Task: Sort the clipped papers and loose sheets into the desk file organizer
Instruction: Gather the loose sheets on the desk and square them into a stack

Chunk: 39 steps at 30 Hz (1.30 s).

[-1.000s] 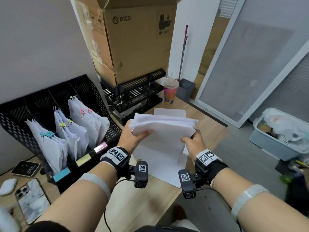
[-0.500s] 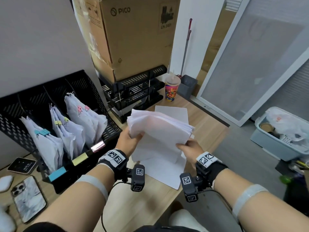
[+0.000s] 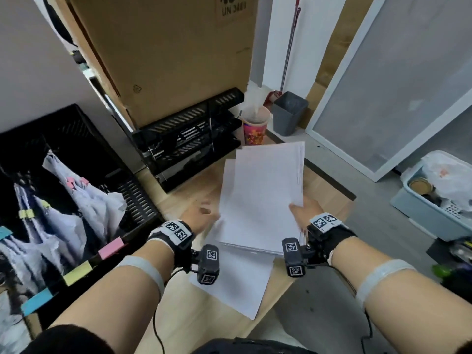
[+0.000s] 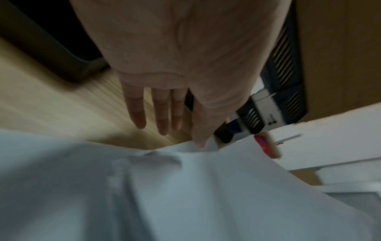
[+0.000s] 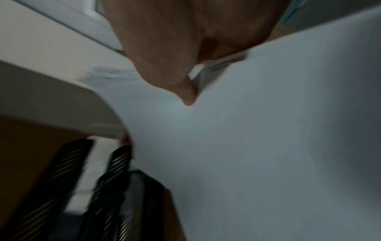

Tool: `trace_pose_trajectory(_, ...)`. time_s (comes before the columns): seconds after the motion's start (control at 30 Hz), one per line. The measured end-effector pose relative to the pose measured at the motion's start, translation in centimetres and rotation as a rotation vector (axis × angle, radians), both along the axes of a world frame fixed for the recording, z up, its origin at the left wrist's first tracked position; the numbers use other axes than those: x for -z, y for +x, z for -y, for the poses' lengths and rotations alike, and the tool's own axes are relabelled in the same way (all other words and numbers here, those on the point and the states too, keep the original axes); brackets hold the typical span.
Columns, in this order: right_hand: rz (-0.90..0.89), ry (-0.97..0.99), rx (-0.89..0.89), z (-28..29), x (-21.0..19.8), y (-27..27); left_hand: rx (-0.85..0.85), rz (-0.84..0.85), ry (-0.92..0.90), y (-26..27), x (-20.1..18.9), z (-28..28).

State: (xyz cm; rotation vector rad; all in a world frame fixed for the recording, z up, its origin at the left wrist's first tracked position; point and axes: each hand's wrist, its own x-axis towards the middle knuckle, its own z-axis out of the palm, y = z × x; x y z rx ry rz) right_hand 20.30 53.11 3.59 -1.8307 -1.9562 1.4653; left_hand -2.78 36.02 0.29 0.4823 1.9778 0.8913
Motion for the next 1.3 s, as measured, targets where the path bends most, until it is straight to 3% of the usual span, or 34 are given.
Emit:
trace_pose_trajectory(0.1, 0.243, -0.165, -0.099, -2.0, 2.5, 0.5, 0.162, -0.069, -0.230, 0.5, 3.1, 0.7)
trace_pose_trajectory(0.17, 0.296, -0.218, -0.118, -2.5, 4.3, 0.7, 0.206, -0.162, -0.317, 1.0, 4.2, 1.0)
trace_pose_trajectory(0.33, 0.272, -0.263, -0.111, -2.9, 6.3, 0.5, 0.245, -0.311, -0.418, 1.8, 5.0, 0.6)
trace_pose_trajectory(0.5, 0.131, -0.287, 0.059, -2.8, 8.6, 1.2, 0.290, -0.351, -0.461, 1.9, 5.8, 0.8)
trace_pose_trajectory(0.73, 0.152, -0.307, 0.126, 0.0, 7.1, 4.7, 0.169, -0.336, -0.370, 2.6, 5.5, 1.6)
trace_pose_trajectory(0.9, 0.160, -0.336, 0.136, 1.3, 12.6, 9.1, 0.242, -0.364, -0.324, 3.5, 5.6, 2.6)
trace_pose_trajectory(1.07, 0.188, -0.318, 0.119, 6.9, 7.9, 7.0, 0.175, -0.280, -0.238, 3.8, 4.9, 4.6)
trace_pose_trajectory(1.3, 0.166, -0.151, 0.099, 9.6, 6.6, 3.4, 0.134, -0.039, -0.146, 4.4, 3.9, 5.1)
